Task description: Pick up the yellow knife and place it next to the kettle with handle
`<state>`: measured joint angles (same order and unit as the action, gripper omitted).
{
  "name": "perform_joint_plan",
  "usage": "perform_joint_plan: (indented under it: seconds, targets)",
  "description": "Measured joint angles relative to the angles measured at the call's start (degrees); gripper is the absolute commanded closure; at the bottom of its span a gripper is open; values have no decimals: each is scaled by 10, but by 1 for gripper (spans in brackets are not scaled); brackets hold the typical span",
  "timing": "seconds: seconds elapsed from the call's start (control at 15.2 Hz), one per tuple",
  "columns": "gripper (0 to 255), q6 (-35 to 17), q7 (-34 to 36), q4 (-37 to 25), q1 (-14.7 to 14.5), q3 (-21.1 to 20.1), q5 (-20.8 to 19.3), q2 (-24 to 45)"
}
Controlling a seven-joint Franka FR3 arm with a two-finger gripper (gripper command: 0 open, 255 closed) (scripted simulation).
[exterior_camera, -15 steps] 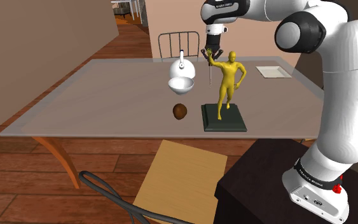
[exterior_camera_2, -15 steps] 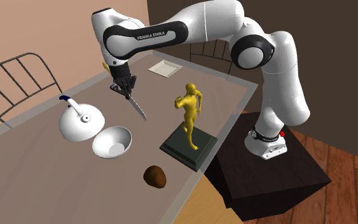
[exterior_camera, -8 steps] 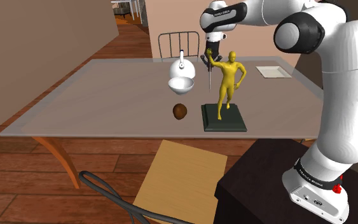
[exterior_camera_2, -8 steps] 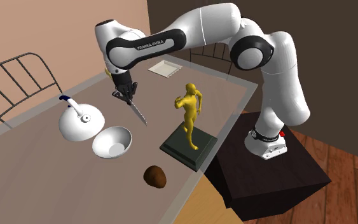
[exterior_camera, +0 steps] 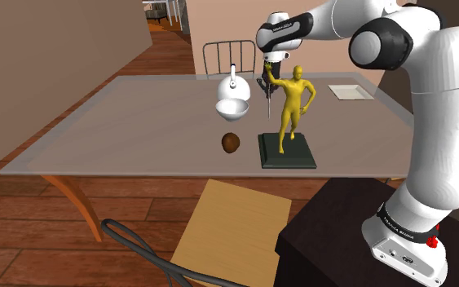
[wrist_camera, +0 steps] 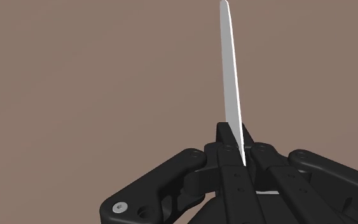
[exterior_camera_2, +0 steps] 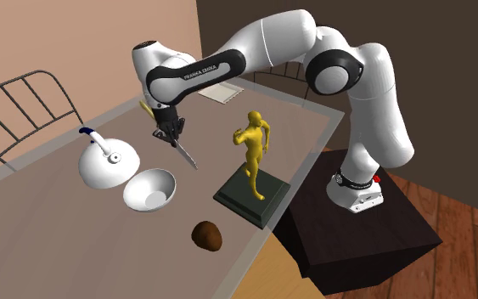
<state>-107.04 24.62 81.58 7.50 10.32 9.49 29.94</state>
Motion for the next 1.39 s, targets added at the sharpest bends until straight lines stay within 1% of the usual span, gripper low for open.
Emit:
perform_joint_plan:
  seconds: [0.46, 0.92, 0.99, 1.39]
  targets:
    - [255, -48, -5, 37, -2, -3, 5, 16]
    - [255, -56, -7, 41, -1, -4, 6, 20]
    - [0, -56, -7, 41, -1, -4, 6, 20]
    - [0, -57, -7, 42, -2, -4, 6, 20]
